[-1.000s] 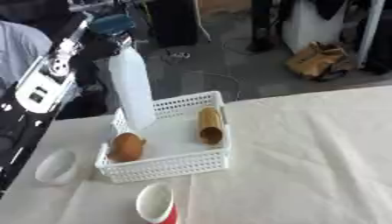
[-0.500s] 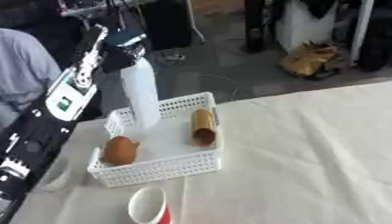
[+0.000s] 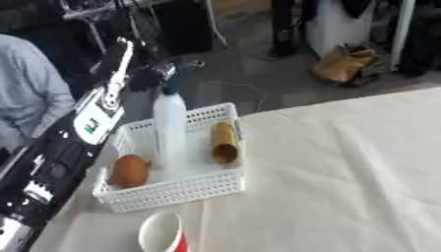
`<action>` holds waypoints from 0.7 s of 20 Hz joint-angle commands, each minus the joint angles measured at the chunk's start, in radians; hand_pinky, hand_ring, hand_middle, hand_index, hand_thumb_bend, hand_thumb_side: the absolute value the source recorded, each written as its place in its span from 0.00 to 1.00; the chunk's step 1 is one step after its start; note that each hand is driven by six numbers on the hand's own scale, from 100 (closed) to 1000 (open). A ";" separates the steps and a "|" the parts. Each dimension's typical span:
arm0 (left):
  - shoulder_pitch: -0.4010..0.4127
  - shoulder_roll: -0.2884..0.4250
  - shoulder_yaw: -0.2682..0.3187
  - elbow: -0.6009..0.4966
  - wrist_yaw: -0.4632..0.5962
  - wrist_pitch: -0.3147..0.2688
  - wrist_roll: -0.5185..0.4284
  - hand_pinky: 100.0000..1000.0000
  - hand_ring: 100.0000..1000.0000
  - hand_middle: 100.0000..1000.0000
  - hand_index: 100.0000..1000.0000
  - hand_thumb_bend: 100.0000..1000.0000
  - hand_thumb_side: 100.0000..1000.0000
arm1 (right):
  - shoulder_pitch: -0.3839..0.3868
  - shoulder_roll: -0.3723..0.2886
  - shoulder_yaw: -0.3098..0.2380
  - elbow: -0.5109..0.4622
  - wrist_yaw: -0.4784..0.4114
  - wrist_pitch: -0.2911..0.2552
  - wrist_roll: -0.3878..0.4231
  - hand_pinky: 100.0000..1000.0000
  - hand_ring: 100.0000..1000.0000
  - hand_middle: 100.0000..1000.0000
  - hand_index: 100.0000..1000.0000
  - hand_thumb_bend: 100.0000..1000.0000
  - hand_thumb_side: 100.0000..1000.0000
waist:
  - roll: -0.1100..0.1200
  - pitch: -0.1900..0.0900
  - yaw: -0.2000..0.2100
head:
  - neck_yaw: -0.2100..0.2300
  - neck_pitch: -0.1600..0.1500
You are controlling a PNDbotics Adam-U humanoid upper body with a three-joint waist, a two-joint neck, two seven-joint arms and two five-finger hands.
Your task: Pick up objects on the table and place them in the box.
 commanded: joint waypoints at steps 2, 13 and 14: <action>-0.032 0.021 0.009 -0.002 -0.064 -0.054 -0.198 1.00 1.00 0.92 1.00 0.68 0.86 | -0.008 -0.023 0.002 -0.022 -0.007 -0.021 -0.017 0.69 0.81 0.58 0.66 0.00 1.00 | -0.010 -0.016 0.003 | 0.002 -0.007; -0.034 0.036 0.033 -0.032 -0.054 -0.069 -0.364 1.00 1.00 0.94 1.00 0.68 0.87 | -0.003 -0.022 -0.003 -0.022 -0.007 -0.018 -0.017 0.69 0.81 0.57 0.66 0.00 1.00 | -0.016 -0.019 0.021 | -0.009 0.001; -0.034 0.038 0.033 -0.033 -0.048 -0.069 -0.369 1.00 1.00 0.94 1.00 0.68 0.87 | -0.002 -0.022 -0.004 -0.022 -0.008 -0.018 -0.017 0.69 0.81 0.57 0.66 0.00 1.00 | -0.018 -0.019 0.022 | -0.009 0.003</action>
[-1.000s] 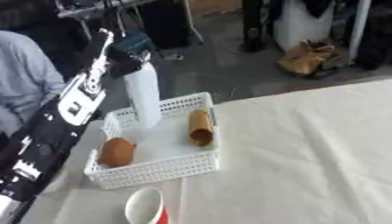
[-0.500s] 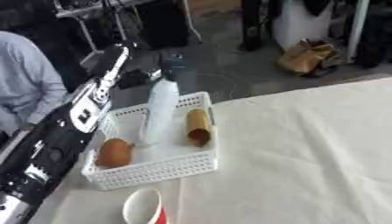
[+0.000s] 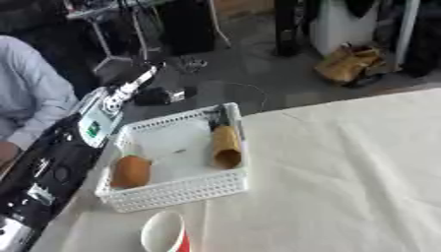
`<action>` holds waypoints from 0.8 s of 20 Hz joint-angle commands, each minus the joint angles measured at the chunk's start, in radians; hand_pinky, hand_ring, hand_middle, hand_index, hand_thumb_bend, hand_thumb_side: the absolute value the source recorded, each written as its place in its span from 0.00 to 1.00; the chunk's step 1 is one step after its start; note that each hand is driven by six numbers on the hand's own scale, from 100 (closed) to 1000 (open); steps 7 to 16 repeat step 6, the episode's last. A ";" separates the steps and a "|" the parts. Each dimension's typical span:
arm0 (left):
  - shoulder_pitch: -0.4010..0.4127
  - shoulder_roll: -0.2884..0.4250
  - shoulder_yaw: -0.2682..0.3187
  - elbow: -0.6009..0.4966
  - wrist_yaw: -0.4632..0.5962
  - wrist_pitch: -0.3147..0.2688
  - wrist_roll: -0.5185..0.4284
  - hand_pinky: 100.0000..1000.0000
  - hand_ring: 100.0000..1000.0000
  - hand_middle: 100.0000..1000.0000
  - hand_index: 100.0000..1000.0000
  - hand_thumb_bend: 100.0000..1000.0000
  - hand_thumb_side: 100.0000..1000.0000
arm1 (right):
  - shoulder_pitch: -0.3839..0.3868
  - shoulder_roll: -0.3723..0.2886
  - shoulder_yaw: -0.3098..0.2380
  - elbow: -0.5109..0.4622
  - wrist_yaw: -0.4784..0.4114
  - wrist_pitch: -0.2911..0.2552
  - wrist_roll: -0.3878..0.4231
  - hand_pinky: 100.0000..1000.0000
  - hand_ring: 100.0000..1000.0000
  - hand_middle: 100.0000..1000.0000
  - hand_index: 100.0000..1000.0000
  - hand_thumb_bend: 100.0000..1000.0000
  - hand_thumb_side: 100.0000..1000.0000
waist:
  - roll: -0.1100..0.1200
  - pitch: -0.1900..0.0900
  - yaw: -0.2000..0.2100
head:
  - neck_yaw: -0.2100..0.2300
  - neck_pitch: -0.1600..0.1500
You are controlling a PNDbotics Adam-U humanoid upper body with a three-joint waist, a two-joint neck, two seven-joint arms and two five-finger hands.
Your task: Pick up objects on the table and place them in the box.
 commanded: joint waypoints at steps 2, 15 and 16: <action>-0.025 0.044 0.016 -0.032 0.034 -0.002 -0.020 1.00 1.00 0.94 1.00 0.68 0.88 | -0.002 -0.022 -0.006 -0.022 -0.007 -0.017 -0.017 0.69 0.81 0.57 0.66 0.00 1.00 | -0.021 -0.021 0.010 | -0.007 0.006; 0.000 0.081 0.022 -0.131 0.118 -0.016 -0.001 1.00 1.00 0.92 1.00 0.66 0.89 | 0.003 -0.024 -0.014 -0.022 -0.004 -0.014 -0.017 0.69 0.81 0.58 0.66 0.00 1.00 | -0.032 -0.023 0.030 | -0.025 0.012; 0.000 0.081 0.022 -0.131 0.118 -0.016 -0.001 1.00 1.00 0.92 1.00 0.66 0.89 | 0.003 -0.024 -0.014 -0.022 -0.004 -0.014 -0.017 0.69 0.81 0.58 0.66 0.00 1.00 | -0.032 -0.023 0.030 | -0.025 0.012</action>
